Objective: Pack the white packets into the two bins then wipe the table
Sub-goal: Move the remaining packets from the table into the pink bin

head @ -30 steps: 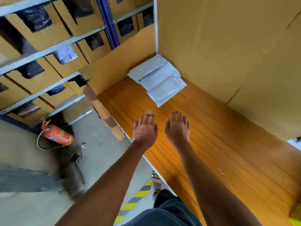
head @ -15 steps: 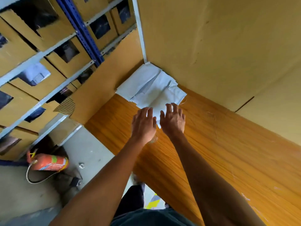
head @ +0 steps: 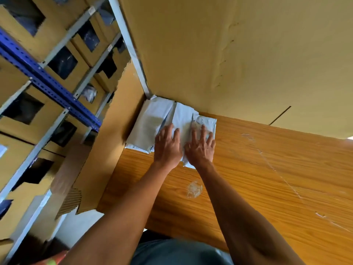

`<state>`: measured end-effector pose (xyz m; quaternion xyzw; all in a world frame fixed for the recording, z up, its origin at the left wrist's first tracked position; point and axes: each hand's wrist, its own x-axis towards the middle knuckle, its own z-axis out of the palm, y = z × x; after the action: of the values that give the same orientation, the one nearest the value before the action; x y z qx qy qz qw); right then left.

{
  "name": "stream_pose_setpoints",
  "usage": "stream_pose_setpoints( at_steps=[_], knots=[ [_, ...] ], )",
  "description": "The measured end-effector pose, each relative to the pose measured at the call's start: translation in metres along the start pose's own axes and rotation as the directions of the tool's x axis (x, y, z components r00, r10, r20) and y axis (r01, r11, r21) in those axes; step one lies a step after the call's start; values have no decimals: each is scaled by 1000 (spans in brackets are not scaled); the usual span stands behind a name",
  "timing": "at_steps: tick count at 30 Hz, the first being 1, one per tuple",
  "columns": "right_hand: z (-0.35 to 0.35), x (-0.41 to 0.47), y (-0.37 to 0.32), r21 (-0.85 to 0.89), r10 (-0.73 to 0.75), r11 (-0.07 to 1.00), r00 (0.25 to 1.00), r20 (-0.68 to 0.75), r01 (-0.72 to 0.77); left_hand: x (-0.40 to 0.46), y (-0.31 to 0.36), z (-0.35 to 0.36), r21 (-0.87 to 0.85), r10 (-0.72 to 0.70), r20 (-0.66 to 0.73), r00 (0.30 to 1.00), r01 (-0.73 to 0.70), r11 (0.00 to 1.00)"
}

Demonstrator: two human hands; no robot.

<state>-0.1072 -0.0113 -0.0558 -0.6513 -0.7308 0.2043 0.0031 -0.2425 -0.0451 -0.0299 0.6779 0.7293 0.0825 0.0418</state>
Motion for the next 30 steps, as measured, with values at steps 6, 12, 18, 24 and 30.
stream_pose_setpoints(
  at_steps=[6, 12, 18, 24, 30],
  knots=[
    [0, -6, 34, -63, 165, 984, 986, -12, -166, 24, 12, 21, -4, 80, 115, 990, -80, 997],
    [1, -9, 52, -29, 268, 962, 961, -67, -270, 33, 35, 40, 37, 163, 317, 934, -184, 982],
    [0, -16, 74, -44, 359, 930, 928, -104, -365, 21, 49, 50, -24, 318, 317, 893, -328, 944],
    [-3, -17, 92, -25, 361, 930, 922, -140, -367, 16, 69, 55, -87, 361, 377, 853, -355, 931],
    [-11, -22, 104, -17, 357, 930, 910, -209, -368, 13, 82, 61, -69, 320, 317, 893, -315, 947]
  ],
)
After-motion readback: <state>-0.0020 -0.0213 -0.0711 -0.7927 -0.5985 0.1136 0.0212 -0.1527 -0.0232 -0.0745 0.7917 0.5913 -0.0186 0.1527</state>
